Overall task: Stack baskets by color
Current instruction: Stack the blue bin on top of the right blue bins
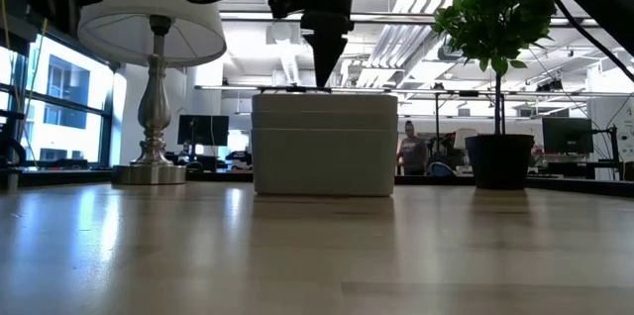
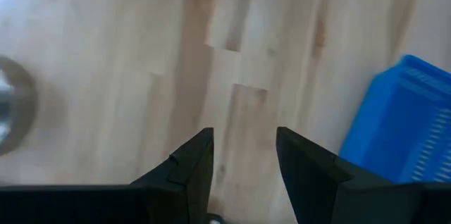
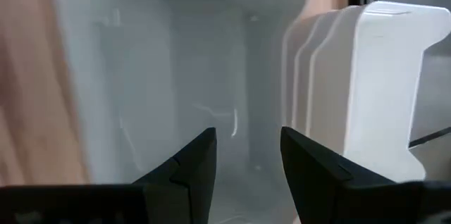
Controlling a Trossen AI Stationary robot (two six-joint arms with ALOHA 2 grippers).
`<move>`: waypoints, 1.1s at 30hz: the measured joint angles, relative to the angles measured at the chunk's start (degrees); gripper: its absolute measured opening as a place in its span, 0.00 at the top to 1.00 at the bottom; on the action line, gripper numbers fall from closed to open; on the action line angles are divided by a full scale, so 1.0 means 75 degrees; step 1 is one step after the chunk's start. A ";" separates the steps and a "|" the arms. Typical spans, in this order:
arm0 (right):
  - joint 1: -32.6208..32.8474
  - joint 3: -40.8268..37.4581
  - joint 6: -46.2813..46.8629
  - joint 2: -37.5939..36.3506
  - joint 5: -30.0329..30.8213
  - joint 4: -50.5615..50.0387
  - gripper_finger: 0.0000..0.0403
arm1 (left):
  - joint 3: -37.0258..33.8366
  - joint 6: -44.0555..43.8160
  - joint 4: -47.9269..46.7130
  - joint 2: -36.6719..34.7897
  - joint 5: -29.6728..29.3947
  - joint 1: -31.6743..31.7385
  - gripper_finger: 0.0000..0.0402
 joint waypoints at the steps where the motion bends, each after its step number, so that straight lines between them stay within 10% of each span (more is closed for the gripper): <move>1: 0.0081 0.0000 0.0085 0.0000 0.0000 -0.0010 0.64 | 0.0000 -0.0133 0.0000 0.0000 0.0064 -0.0139 0.65; 33: 0.2540 0.0000 0.3883 0.0006 0.0372 0.0872 0.64 | 0.0000 -0.1413 0.1843 0.1871 -0.0105 -0.4162 0.65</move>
